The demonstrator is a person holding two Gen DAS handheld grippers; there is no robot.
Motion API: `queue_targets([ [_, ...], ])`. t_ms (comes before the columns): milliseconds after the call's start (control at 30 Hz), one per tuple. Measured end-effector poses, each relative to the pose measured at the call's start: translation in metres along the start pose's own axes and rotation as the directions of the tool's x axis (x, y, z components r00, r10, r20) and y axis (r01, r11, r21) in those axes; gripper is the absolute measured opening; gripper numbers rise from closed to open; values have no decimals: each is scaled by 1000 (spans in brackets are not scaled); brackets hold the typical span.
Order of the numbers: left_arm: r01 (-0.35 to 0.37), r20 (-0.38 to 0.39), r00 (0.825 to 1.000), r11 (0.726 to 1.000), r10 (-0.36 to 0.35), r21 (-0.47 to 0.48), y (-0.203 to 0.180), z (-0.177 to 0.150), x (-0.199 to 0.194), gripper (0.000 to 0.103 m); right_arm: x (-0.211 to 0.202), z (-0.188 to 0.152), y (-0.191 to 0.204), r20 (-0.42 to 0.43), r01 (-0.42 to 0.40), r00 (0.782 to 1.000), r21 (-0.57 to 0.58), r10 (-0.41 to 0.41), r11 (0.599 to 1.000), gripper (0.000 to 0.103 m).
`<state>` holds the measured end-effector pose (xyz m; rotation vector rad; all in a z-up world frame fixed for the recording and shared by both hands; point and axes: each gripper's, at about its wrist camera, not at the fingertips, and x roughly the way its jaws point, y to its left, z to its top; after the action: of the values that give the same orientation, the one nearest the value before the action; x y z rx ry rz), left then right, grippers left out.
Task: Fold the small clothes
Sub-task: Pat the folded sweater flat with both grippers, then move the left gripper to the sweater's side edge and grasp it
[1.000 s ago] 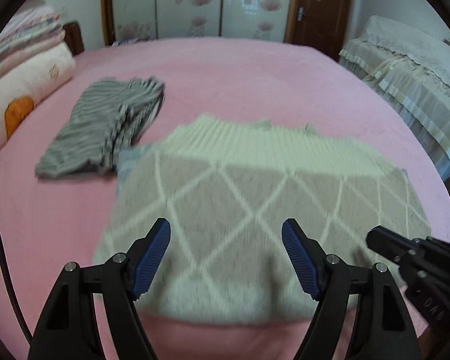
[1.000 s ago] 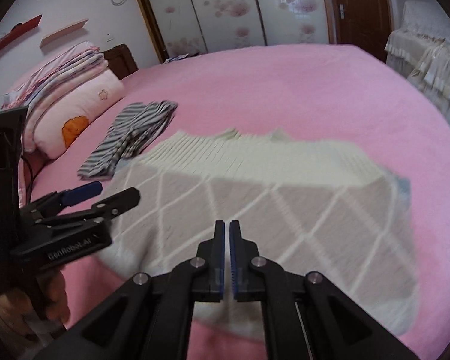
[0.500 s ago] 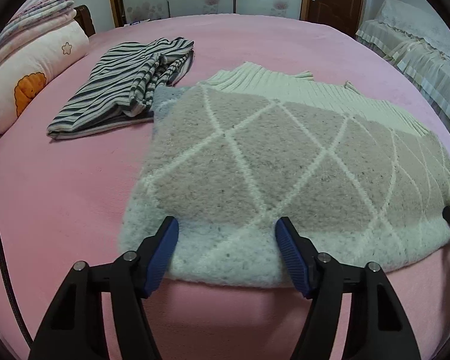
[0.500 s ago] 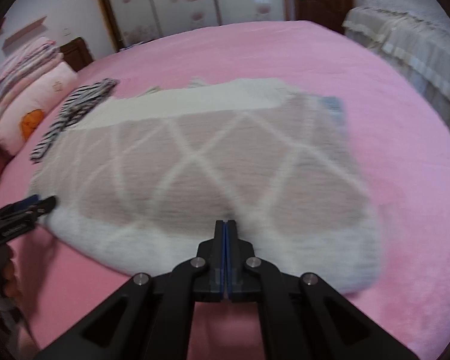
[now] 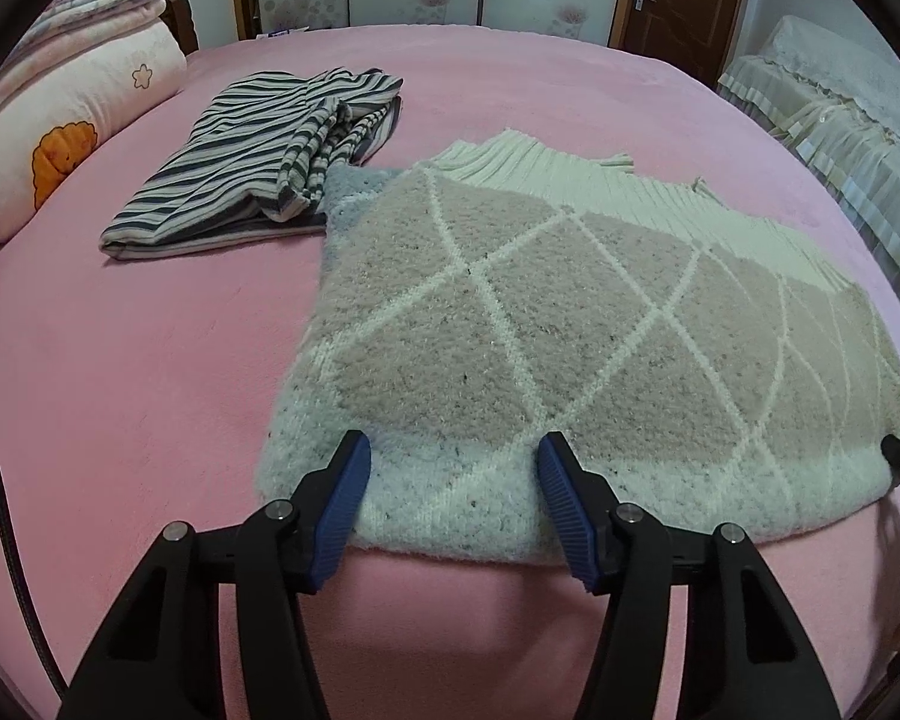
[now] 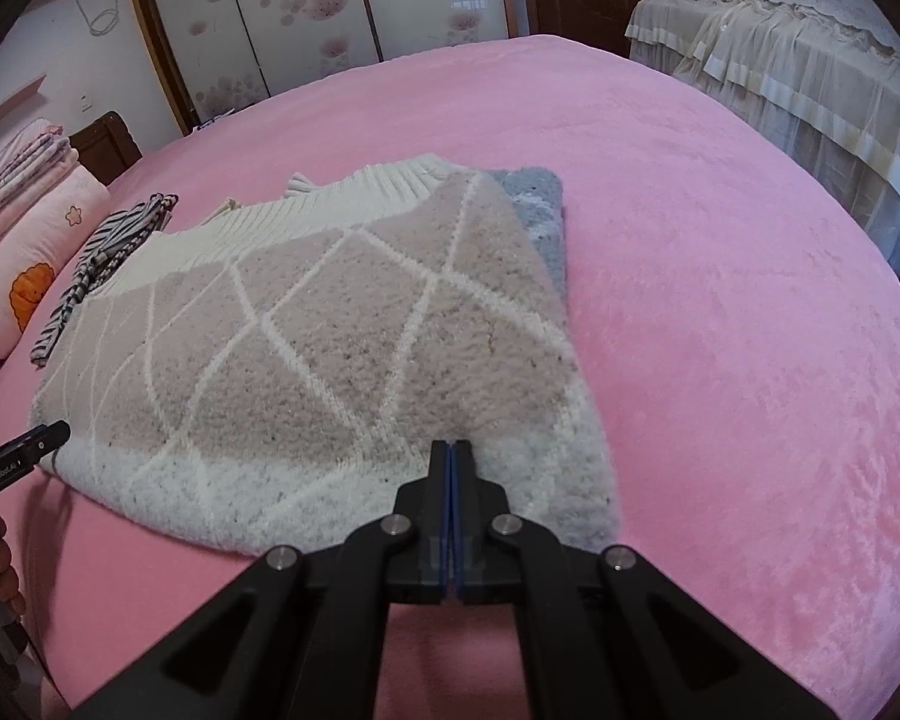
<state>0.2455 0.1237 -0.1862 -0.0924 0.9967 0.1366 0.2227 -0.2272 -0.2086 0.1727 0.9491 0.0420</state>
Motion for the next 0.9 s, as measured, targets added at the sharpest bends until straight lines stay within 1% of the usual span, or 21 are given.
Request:
queue_targets([
  [100, 27, -4, 1000, 999, -27, -39, 5, -2, -13, 60, -12, 1, 5, 20, -6, 1000, 0, 6, 1000, 0],
  [133, 34, -5, 999, 998, -34, -51, 7, -5, -17, 66, -16, 1, 6, 30, -7, 1000, -2, 7, 1000, 0],
  [167, 40, -8, 999, 997, -41, -69, 9, -8, -22, 69, -21, 0, 9, 43, -10, 999, -5, 10, 1000, 1],
  [267, 85, -21, 996, 989, -88, -120, 16, -18, -31, 69, -31, -1, 15, 63, -36, 997, -5, 37, 999, 1],
  [367, 127, -40, 990, 975, -136, -182, 22, -28, -34, 69, -38, -4, 23, 74, -68, 995, -7, 69, 998, 1],
  [500, 145, -38, 987, 961, -158, -236, 26, -39, -34, 69, -45, -8, 36, 84, -97, 991, -29, 99, 995, 1],
  [600, 166, -50, 981, 945, -187, -281, 28, -45, -31, 69, -50, -12, 44, 94, -123, 988, -20, 125, 992, 1],
  [700, 198, -39, 974, 926, -222, -320, 30, -53, -26, 69, -53, -17, 50, 93, -155, 984, -8, 155, 988, 1],
  [767, 235, -34, 964, 905, -264, -354, 31, -57, -20, 69, -52, -21, 56, 90, -170, 981, -16, 171, 985, 1],
  [833, 287, -22, 947, 872, -321, -396, 33, -60, -12, 70, -50, -24, 62, 81, -173, 981, -25, 174, 985, 1],
  [900, 329, 12, 933, 837, -360, -437, 35, -63, -3, 71, -46, -26, 67, 72, -182, 980, -25, 184, 983, 1],
])
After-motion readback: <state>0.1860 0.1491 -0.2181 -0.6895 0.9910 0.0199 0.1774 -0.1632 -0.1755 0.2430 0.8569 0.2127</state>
